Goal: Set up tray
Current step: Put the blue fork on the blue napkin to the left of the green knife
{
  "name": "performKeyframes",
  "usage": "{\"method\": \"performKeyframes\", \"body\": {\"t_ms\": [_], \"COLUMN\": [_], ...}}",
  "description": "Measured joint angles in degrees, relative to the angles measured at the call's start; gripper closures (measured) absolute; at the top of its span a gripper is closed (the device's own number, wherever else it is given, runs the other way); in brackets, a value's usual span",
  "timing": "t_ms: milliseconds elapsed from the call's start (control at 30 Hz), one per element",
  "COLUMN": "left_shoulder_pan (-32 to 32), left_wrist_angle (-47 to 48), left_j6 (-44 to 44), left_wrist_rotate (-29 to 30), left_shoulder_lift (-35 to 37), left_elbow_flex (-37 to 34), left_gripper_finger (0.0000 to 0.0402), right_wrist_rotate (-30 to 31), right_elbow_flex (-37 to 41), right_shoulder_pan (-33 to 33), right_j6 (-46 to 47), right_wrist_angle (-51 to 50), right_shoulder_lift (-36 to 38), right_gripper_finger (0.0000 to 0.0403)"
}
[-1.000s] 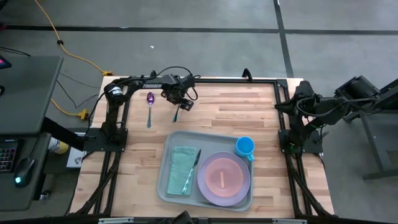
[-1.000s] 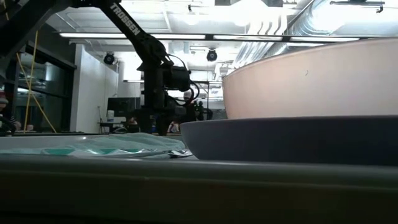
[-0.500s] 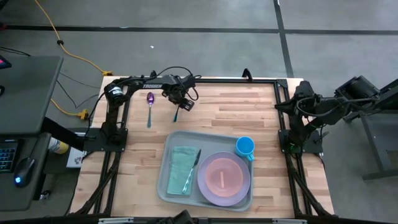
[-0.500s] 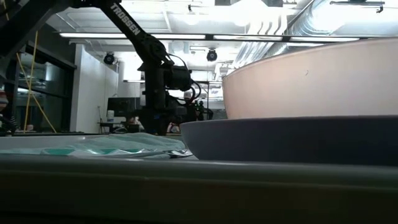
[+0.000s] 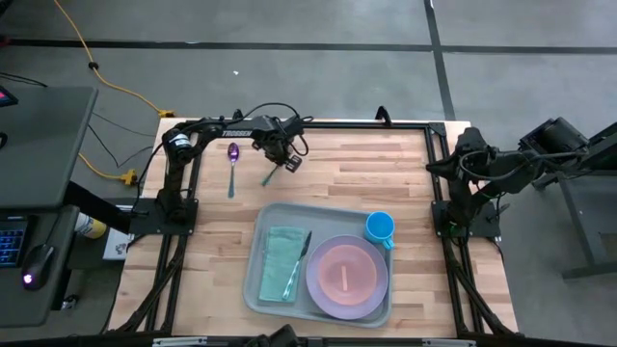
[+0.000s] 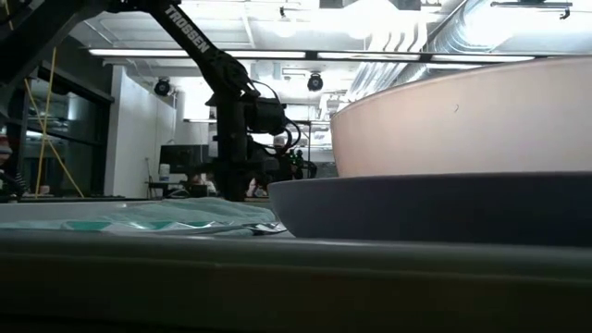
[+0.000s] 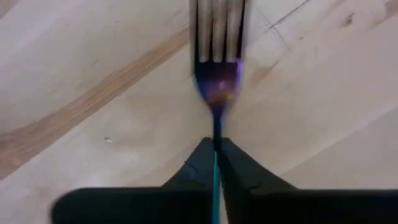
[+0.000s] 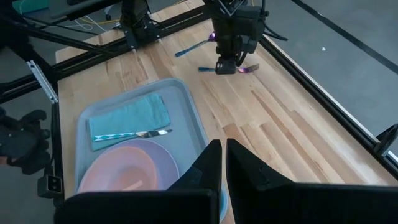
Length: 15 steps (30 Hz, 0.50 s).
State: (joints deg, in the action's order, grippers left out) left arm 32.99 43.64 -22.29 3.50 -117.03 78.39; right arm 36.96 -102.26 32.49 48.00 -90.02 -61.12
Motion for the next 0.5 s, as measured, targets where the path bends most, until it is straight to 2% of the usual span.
{"method": "performKeyframes", "body": {"t_ms": [100, 233, 333, 500], "left_shoulder_pan": [0.0, 0.0, 0.0, 0.0], "left_wrist_angle": [0.1, 0.2, 0.5, 2.2], "left_j6": [1.4, 1.7, 2.8, 5.2], "left_wrist_rotate": [0.0, -0.1, -0.2, -1.0], "left_shoulder_lift": [0.0, 0.0, 0.0, -0.1], "left_elbow_flex": [0.0, 0.0, 0.1, 1.6], "left_gripper_finger": [0.0388, 0.0376, 0.0389, 0.0389], "right_wrist_rotate": [0.0, -0.1, -0.1, -0.1], "right_elbow_flex": [0.0, 0.0, 0.0, 0.0], "right_shoulder_pan": [0.0, 0.0, 0.0, 0.0], "right_j6": [0.0, 0.0, -0.2, -0.4], "right_wrist_angle": [0.0, 0.0, 0.0, 0.0], "right_shoulder_lift": [0.0, 0.0, 0.0, 0.0], "right_gripper_finger": [0.0403, 0.0403, 0.0403, 0.0403]}}
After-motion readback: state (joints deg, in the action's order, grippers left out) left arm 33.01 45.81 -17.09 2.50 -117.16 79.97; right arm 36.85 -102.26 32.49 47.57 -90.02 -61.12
